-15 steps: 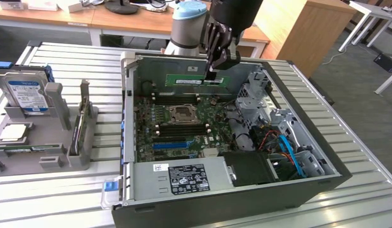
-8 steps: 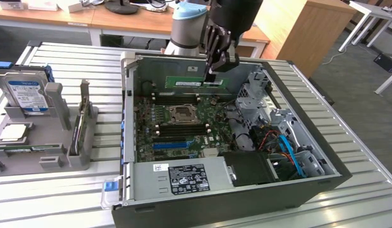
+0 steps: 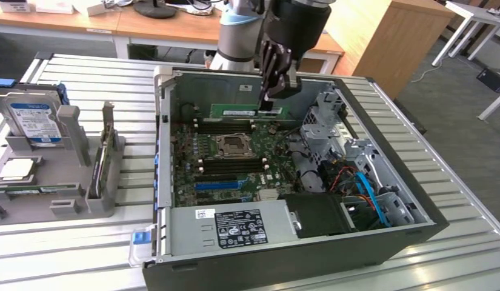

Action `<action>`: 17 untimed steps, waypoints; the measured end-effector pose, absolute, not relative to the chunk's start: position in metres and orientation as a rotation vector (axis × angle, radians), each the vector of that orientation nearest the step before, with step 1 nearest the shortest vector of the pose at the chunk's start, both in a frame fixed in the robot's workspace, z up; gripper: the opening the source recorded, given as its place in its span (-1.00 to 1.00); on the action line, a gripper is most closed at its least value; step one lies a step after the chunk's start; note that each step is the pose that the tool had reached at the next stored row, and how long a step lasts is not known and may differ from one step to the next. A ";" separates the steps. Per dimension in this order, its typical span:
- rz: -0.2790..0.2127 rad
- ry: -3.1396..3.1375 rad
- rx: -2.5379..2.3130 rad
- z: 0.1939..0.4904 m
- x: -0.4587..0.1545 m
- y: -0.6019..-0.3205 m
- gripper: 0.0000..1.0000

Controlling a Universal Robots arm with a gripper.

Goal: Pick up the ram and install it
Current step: 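Pick up the ram and move it above insertion slot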

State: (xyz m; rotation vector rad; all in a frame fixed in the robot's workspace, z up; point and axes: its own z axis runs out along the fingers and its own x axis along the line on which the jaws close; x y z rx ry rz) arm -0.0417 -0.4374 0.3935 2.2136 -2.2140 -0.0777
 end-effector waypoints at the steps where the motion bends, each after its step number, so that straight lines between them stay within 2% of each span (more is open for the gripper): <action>1: -0.078 -2.214 2.214 0.392 -0.042 -0.437 -0.76; 17: -0.079 -2.215 2.214 0.388 -0.042 -0.424 -0.76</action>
